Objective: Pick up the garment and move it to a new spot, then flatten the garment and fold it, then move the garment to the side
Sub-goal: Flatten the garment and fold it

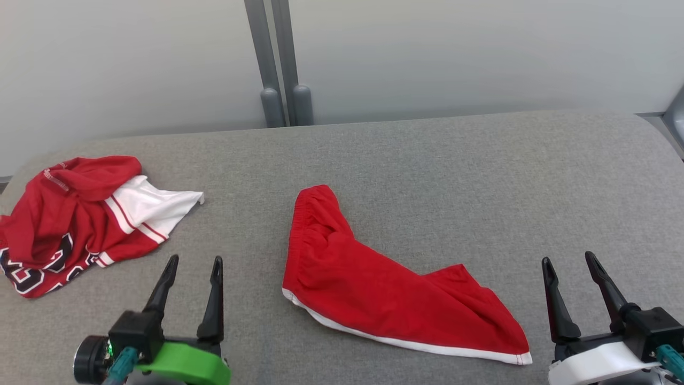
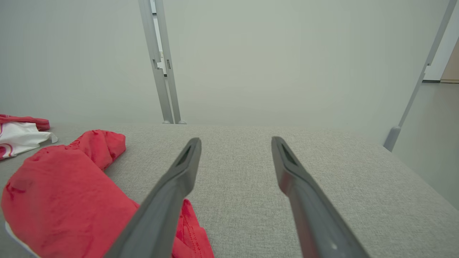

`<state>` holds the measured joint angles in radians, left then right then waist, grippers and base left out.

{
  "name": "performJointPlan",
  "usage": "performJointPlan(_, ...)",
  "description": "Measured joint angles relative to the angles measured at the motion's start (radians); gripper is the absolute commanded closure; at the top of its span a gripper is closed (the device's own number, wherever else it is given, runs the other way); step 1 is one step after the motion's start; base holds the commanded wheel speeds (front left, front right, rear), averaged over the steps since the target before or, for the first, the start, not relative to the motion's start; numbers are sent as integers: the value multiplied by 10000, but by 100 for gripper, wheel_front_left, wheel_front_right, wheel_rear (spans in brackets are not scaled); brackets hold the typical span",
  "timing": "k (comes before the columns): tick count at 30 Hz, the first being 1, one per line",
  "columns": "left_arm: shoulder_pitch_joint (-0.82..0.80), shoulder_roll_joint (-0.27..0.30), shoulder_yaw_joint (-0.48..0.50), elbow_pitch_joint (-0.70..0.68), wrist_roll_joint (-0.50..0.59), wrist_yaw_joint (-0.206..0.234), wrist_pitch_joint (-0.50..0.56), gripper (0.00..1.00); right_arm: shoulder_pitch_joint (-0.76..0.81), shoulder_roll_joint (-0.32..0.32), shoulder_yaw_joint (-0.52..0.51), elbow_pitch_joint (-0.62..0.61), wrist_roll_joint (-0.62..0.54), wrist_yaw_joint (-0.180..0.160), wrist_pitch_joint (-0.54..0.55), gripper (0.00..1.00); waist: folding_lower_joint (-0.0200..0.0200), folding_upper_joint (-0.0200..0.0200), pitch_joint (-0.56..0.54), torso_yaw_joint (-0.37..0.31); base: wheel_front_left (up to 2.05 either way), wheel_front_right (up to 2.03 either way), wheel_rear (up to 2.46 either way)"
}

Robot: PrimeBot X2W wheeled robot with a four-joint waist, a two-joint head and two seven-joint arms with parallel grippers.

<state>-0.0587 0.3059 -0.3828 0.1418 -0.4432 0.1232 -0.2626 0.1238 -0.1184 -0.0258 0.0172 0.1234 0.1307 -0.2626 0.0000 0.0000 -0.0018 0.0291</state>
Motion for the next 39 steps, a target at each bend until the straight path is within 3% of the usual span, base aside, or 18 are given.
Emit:
performJointPlan(6, 1403, -717, 1626, -295, 894, -1195, 0, 0, 277, -21, -199, 38, -10, 0, 0, 0, 0, 0, -130, 267, 0, 0, 0)
performJointPlan(10, 1958, -1260, 2688, -201, 1354, -1695, 0, 0, 429, -19, -290, 153, -10, 0, 0, 0, 0, 0, -258, 266, 0, 0, 0)
performJointPlan(16, 2165, -1852, 3498, 303, 1597, -2276, 0, 0, 600, 77, -295, 343, -40, 0, -2, 0, 0, 0, -450, 117, 0, 0, 0)
performJointPlan(26, 2134, -2272, 4351, 1016, 1419, -2500, 0, 0, 678, 199, -313, 522, -40, 0, 0, 0, 0, 0, -577, -123, 0, 0, 0)
performJointPlan(39, 2136, -2234, 4268, 1131, 1373, -2520, 0, 0, 674, 245, -433, 493, -36, 0, 0, 0, -1, 0, -644, -100, 0, 0, 0)
